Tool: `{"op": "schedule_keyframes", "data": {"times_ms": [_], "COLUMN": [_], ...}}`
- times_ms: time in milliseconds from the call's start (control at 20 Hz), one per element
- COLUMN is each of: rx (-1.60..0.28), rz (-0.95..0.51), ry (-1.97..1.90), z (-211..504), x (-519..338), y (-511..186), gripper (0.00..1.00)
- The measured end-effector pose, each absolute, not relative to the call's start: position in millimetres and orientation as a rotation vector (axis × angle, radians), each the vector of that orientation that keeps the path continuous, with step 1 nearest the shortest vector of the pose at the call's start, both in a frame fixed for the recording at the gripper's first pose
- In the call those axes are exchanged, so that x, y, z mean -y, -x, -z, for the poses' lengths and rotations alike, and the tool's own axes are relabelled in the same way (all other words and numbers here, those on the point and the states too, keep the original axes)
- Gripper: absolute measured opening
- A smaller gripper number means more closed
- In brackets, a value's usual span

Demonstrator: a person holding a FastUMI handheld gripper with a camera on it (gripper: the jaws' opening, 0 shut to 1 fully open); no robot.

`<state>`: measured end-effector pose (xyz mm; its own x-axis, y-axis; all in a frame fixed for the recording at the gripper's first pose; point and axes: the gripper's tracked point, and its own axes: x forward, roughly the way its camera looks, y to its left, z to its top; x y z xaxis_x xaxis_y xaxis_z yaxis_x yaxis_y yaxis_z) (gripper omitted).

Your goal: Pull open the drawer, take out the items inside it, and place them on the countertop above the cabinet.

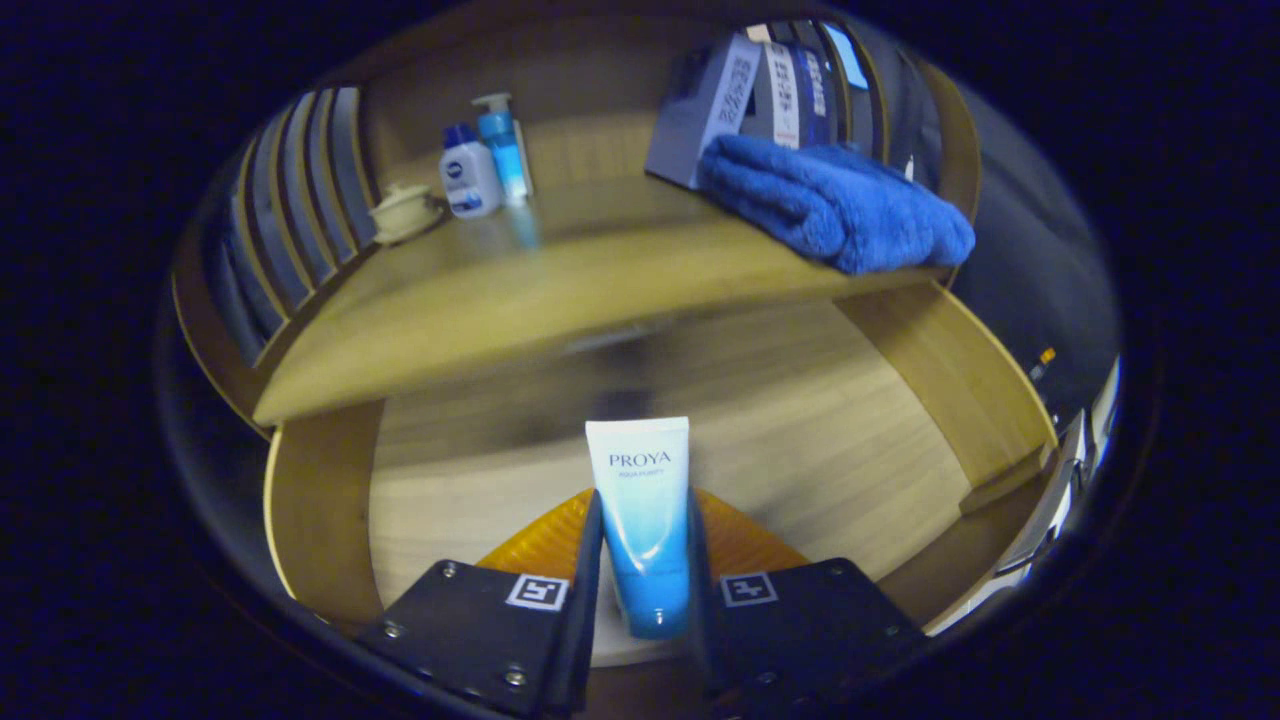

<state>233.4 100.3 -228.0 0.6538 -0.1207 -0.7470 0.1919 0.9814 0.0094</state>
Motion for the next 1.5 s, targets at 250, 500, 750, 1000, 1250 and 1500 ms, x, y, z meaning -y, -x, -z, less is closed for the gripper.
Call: {"op": "schedule_keyframes", "data": {"times_ms": [250, 500, 750, 1000, 1250, 1500], "rx": [-0.695, -0.635, -0.593, -0.606, -0.61, -0.62], "rz": [0.188, 0.188, 0.15, 0.115, 0.065, 0.031], "ry": [-0.038, 0.018, -0.01, -0.058, -0.135, -0.173], "z": [162, 117, 103, 119, 139, 156], "x": [-110, -121, -131, -126, -128, -127], "y": [-243, -257, -284, -320, -349, -371], "gripper": [0.41, 0.4, 0.4, 0.4, 0.41, 0.4]}}
